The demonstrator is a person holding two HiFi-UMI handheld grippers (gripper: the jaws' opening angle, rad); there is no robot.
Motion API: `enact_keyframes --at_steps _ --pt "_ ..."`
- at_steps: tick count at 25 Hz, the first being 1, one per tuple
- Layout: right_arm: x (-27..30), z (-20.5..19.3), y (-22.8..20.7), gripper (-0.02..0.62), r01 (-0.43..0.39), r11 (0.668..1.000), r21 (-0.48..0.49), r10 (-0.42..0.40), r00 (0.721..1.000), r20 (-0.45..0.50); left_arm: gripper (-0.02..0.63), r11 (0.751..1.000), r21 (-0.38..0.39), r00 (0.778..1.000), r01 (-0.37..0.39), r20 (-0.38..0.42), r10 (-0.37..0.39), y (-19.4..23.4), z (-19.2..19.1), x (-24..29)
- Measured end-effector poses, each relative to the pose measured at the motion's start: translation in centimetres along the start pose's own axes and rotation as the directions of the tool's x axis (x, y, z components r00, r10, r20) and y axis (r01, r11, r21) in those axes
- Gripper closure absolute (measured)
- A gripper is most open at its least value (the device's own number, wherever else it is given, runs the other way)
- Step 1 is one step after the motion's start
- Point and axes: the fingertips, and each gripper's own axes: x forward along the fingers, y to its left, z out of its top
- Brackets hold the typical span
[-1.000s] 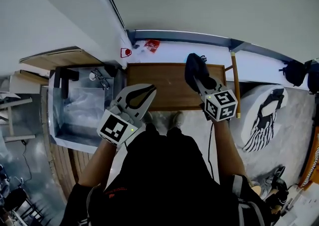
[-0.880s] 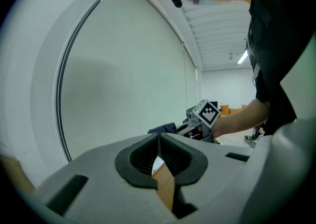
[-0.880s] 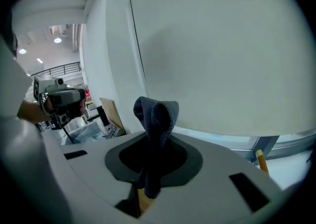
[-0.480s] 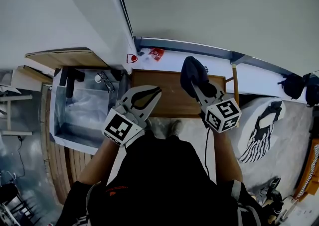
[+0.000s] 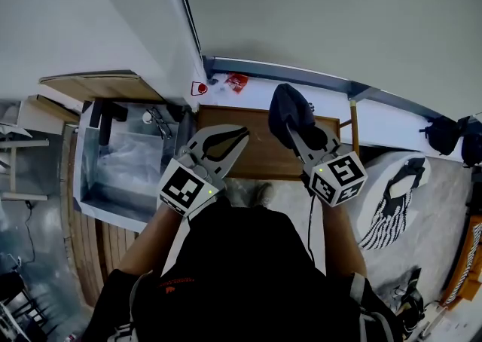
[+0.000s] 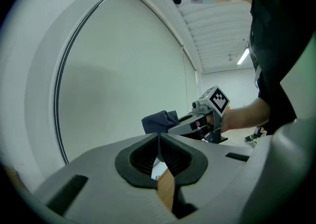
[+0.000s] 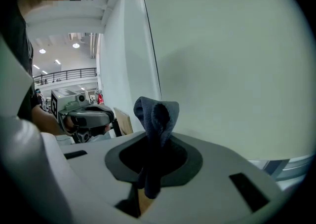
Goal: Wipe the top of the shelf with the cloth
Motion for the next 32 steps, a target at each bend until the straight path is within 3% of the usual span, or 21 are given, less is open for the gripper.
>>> enact_keyframes --at_steps 18,25,30,32 --pt "-0.1 0.6 -1.3 0.545 -0.041 0.999 -0.013 0.041 0.999 0.003 0.574 1.0 -0.007 1.0 -0.025 0.0 0.025 -0.3 -0.2 1.9" --pt "-0.2 0.1 -1.9 0.546 -0.043 0.999 -0.01 0.043 0.999 -0.016 0.574 0.996 -0.077 0.999 -0.052 -0.017 0.05 -0.4 -0.1 2.3" --pt "-0.3 -0.2 -2.2 0.546 -0.044 0.999 -0.011 0.044 0.999 -0.024 0.574 0.998 -0.041 0.999 -0.038 -0.014 0.038 -0.6 -0.3 2.6" --pt "-0.3 -0.2 -2.2 0.546 -0.045 0.999 -0.012 0.045 0.999 -0.025 0.574 0.996 -0.076 0.999 -0.048 -0.024 0.046 -0.7 -0.3 2.7"
